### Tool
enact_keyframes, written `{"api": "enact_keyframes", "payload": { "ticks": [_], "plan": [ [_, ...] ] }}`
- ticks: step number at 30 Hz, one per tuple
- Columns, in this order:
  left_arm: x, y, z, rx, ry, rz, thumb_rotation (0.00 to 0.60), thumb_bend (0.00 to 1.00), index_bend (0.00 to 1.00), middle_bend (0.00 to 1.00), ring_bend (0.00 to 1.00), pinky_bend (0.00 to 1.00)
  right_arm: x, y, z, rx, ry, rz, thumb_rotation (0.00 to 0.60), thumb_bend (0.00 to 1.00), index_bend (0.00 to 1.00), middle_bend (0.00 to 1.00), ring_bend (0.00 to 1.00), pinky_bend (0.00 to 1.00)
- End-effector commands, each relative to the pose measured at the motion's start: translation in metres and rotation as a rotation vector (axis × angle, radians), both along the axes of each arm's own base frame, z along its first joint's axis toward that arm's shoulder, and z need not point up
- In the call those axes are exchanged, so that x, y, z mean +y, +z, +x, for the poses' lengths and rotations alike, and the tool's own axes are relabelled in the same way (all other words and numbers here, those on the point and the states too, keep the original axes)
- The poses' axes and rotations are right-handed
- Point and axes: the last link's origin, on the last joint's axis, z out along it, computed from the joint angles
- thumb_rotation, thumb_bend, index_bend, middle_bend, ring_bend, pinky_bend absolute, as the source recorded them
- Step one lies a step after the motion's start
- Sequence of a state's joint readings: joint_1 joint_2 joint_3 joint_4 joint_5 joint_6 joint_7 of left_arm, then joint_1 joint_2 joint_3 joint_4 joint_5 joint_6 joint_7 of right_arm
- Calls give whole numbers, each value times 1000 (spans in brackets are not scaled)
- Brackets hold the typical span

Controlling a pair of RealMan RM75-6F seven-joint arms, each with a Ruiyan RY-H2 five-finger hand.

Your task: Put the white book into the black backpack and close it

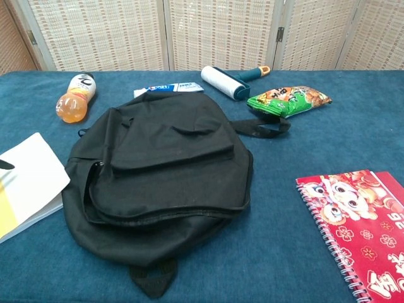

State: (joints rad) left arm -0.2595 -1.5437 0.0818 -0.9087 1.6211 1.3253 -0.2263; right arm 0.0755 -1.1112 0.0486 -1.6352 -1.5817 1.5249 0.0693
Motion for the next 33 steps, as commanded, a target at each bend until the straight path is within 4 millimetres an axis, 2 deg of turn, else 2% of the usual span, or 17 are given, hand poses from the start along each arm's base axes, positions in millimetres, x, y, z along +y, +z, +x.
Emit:
{"api": "enact_keyframes", "payload": {
  "ticks": [1, 11, 15, 19, 33],
  "plan": [
    [0, -4, -1, -7, 6, -9, 600, 286, 170, 182, 155, 121, 0, 1, 0, 1, 1, -2, 599, 166, 0, 133, 115, 167],
    [1, -12, -1, -58, 7, -17, 600, 293, 186, 194, 165, 122, 2, 1, 0, 1, -3, -3, 599, 165, 0, 133, 115, 167],
    [2, -13, 1, -81, -11, -16, 600, 373, 213, 227, 196, 130, 2, 1, 0, 2, -5, -7, 600, 167, 0, 133, 115, 167],
    [3, -15, 3, -115, -27, -6, 600, 403, 233, 252, 217, 140, 3, 2, -1, 2, -7, -9, 599, 165, 0, 132, 114, 167],
    [16, -18, 18, -259, -88, 66, 600, 395, 256, 292, 238, 151, 5, 4, -1, -4, -9, -19, 599, 165, 0, 133, 115, 167]
  ]
}}
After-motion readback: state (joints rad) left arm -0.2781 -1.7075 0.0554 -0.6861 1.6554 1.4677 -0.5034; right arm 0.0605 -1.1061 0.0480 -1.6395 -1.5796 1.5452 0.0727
